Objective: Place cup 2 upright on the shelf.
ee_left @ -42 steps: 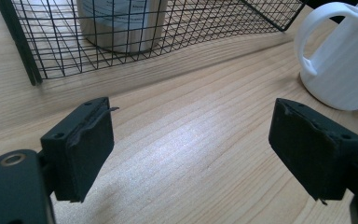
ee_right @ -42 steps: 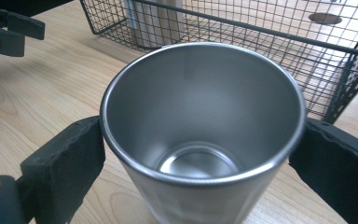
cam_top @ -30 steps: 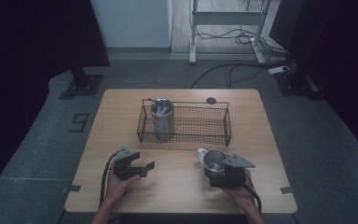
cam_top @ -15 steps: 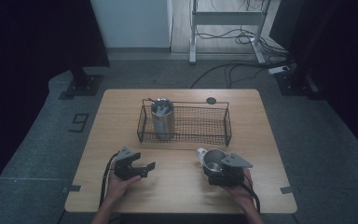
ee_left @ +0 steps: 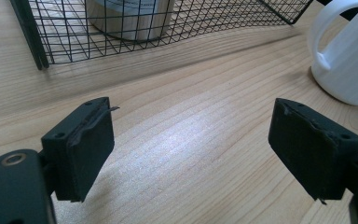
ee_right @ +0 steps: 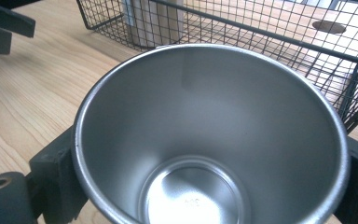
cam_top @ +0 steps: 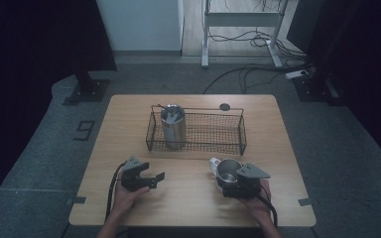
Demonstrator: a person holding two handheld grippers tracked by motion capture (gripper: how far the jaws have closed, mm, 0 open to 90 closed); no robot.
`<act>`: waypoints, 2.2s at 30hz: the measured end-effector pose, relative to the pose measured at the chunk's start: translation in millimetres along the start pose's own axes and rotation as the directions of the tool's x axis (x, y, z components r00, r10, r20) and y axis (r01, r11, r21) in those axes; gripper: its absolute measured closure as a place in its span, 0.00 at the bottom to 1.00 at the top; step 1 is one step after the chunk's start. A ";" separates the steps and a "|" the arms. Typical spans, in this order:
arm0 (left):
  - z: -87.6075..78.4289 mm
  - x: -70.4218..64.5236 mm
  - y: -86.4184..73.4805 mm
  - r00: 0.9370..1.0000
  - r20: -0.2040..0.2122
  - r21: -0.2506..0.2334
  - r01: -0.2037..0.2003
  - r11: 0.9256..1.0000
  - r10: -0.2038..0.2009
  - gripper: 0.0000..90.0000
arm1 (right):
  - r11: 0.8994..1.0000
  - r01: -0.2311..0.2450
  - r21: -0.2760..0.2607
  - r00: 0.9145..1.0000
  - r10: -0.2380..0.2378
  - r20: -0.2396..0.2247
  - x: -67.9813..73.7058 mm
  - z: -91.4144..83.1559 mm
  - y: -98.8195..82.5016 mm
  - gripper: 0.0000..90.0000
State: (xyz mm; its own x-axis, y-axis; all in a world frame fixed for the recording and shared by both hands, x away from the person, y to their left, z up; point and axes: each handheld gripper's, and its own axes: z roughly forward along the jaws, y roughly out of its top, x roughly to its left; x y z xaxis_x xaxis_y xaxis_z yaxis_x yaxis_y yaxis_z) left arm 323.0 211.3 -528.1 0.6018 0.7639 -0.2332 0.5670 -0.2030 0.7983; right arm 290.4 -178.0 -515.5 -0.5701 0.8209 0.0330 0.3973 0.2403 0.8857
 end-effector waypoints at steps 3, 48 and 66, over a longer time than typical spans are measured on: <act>0.0 0.4 0.0 1.000 0.000 0.001 0.002 1.000 -0.002 0.16 | 1.000 -0.005 -0.014 1.000 0.005 -0.001 -1.3 -4.1 2.1 0.08; -0.3 0.9 -0.3 1.000 0.002 0.000 0.008 1.000 -0.008 0.16 | 0.994 0.019 -0.110 0.999 -0.022 -0.025 -20.9 -19.8 76.3 0.08; -0.5 0.8 -0.4 1.000 0.003 0.001 0.008 1.000 -0.008 0.17 | 0.994 0.029 -0.104 0.999 -0.032 -0.027 -30.6 -10.2 92.0 0.08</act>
State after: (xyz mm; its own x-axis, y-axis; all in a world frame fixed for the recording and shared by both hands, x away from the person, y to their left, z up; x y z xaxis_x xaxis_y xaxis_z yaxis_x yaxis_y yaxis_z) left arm 323.0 212.3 -528.3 0.5993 0.7633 -0.2412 0.5721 -0.1977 0.7960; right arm 337.0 -186.4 -430.4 -0.6019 0.7984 0.0170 0.3034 0.2090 0.9297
